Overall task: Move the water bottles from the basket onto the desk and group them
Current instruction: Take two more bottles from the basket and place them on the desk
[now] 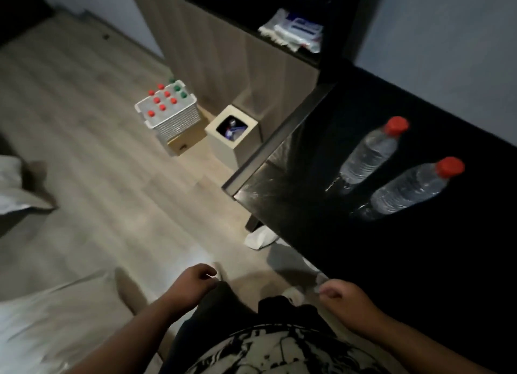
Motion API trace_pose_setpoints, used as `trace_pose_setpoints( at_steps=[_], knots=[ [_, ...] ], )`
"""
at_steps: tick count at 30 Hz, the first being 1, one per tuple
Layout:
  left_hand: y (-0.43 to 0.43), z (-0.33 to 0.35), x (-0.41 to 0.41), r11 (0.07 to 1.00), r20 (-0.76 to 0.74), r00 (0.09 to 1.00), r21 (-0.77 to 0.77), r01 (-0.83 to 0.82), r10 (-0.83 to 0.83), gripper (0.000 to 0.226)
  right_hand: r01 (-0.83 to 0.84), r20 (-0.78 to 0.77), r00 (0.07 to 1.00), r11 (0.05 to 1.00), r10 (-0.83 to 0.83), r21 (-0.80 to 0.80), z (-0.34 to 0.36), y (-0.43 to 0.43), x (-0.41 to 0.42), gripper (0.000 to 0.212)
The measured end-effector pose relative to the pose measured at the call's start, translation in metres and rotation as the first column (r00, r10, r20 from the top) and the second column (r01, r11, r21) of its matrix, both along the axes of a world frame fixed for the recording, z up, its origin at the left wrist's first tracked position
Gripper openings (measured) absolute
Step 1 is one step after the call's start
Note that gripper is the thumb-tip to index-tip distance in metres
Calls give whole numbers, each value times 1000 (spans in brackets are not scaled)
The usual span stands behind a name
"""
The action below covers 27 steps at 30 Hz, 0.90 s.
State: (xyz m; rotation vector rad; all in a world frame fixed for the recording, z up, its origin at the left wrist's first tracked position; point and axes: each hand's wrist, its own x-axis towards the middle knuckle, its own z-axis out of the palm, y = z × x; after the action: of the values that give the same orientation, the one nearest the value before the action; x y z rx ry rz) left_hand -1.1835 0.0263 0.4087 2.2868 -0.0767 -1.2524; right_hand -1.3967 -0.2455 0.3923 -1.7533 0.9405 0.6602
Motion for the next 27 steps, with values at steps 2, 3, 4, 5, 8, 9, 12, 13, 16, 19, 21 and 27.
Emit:
trace_pose_setpoints(
  at_steps=[2,3,4,5,8,9,12,13,16,19,21,27],
  knots=[
    [21,-3,-5,997,-15,998,-25,-68,68,13,-86,43,995,996,86,5,8,8,20,8],
    [30,-5,-6,995,-19,996,-42,-85,85,14,-112,60,992,994,112,3,12,12,32,10],
    [38,-6,-5,994,-19,995,-60,-95,94,15,-126,71,989,992,126,-10,18,17,46,13],
    [47,-6,-3,991,-12,995,-81,-103,103,15,-121,88,988,992,123,-28,23,23,60,15],
    [76,-7,12,977,0,987,-142,-157,158,18,-63,140,987,995,73,-74,38,46,102,13],
    [87,-7,18,974,1,985,-154,-168,170,19,-42,148,988,995,55,-90,41,55,113,13],
    [131,-8,38,974,7,986,-157,-162,165,19,-1,149,989,994,18,-113,45,93,134,17],
    [148,-10,44,977,13,988,-148,-152,156,18,2,141,990,993,14,-117,45,108,139,17],
    [200,-13,58,981,36,989,-138,-135,141,12,-44,88,995,991,56,-130,43,151,147,7],
    [253,-11,65,965,31,976,-160,-209,216,11,-128,10,991,984,131,-123,37,185,161,7],
    [287,-7,66,916,-17,935,-193,-352,356,22,-160,2,987,979,162,-125,36,204,177,8],
    [346,-9,86,808,-36,827,-195,-556,561,27,-266,51,960,954,275,-140,31,238,233,10]
  ],
)
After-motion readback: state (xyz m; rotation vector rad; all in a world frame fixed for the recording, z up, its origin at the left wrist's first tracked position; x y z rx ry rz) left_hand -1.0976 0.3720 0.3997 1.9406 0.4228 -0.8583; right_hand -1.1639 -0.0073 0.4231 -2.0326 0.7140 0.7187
